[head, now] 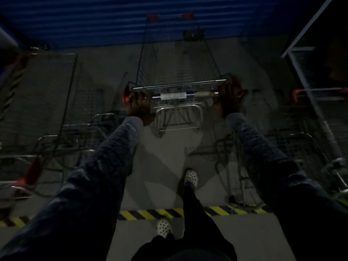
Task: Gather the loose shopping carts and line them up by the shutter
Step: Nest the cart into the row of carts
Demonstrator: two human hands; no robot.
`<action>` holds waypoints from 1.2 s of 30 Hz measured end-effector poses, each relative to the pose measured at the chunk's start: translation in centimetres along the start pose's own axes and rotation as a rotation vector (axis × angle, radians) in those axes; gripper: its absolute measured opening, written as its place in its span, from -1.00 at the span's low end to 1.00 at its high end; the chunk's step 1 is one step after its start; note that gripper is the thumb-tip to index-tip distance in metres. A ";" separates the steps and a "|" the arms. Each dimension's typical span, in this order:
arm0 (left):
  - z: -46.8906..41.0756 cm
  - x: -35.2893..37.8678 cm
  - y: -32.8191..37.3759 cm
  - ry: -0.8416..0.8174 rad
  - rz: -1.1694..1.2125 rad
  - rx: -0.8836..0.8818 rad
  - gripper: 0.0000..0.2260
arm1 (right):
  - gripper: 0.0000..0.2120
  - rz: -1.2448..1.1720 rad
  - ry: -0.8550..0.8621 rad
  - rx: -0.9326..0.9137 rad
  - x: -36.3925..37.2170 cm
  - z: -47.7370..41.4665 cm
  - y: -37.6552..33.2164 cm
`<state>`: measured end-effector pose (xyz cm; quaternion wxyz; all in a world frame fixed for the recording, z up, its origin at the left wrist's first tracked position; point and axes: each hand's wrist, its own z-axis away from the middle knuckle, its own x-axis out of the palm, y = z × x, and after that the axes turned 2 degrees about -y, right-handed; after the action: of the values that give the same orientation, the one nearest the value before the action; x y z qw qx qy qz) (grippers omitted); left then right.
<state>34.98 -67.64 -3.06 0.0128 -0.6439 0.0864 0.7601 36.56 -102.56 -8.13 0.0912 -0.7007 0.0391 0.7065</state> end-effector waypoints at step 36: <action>39.3 6.8 8.8 -0.124 -0.051 -0.124 0.18 | -0.44 -0.068 0.157 -0.228 -3.6 38.8 10.9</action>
<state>-5.67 -71.11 -2.57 -0.0024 -0.5972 0.0220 0.8018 -3.58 -106.45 -4.77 0.0317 -0.7604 -0.0584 0.6460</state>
